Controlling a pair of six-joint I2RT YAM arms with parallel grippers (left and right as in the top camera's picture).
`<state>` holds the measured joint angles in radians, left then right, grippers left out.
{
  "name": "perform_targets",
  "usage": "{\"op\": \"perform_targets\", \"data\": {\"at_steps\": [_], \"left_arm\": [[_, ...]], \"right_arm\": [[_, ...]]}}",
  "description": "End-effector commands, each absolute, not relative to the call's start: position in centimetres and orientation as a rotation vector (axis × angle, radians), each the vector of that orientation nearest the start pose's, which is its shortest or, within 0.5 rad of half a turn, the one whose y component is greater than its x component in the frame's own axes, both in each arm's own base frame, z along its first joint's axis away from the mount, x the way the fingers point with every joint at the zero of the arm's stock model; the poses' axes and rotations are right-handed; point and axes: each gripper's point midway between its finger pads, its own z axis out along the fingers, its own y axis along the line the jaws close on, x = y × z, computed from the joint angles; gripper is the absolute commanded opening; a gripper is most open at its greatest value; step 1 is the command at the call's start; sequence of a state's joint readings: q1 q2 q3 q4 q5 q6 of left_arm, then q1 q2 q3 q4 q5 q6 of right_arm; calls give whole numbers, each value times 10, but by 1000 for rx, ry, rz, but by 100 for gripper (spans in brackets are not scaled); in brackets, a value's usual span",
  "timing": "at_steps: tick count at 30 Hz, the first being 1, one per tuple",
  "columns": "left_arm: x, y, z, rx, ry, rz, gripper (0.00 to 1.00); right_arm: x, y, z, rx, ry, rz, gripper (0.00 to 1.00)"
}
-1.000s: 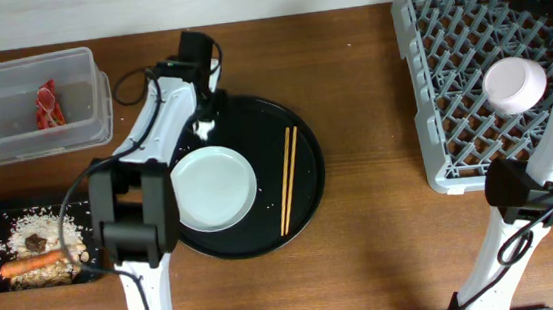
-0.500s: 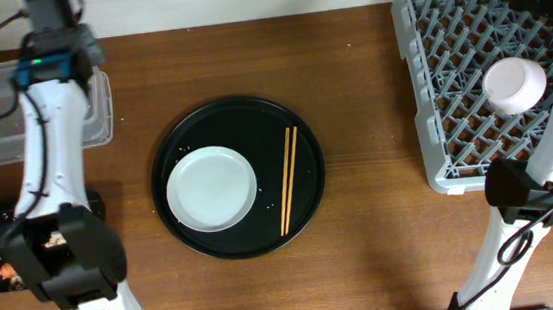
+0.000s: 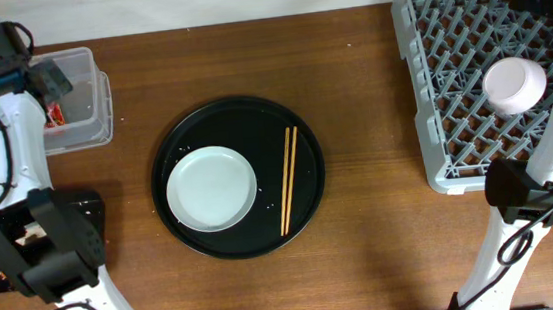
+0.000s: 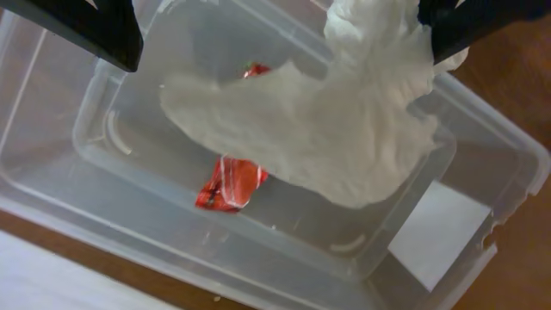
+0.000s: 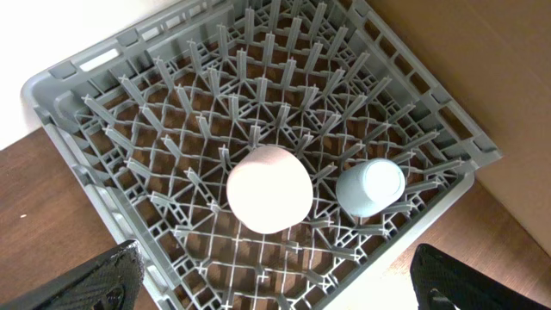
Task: Sort waste into correct bins and load items into the dishwasher rack
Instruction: 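Carry the white tissue toward the clear plastic bin, then release the tissue into the bin and pull the left gripper back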
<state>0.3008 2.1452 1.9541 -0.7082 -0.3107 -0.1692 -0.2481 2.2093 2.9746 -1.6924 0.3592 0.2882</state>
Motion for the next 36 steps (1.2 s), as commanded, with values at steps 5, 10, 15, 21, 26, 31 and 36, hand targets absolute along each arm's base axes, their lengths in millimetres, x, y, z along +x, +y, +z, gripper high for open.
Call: {"op": "perform_targets", "data": {"at_steps": [5,10,15,21,26,31,36], "left_arm": [[524,209,184,-683,2320,397,99],[540,191,187,-620,2306,237,99],[549,179,189,-574,2297,141,99],[523,171,208,-584,2340,138,99],[503,132,260,-489,2310,-77,99],[445,73,306,-394,2356,-367,99],[380,54,333,-421,2406,-380,99]], "right_arm": [[416,-171,362,806,2306,-447,98],[416,-171,362,806,2306,-447,98],[416,-171,362,806,2306,-447,98],[416,-171,362,806,2306,-447,98],[416,-171,362,806,2306,-447,98],[416,-171,362,806,2306,-447,98],[416,-171,362,806,2306,-447,98]]}}
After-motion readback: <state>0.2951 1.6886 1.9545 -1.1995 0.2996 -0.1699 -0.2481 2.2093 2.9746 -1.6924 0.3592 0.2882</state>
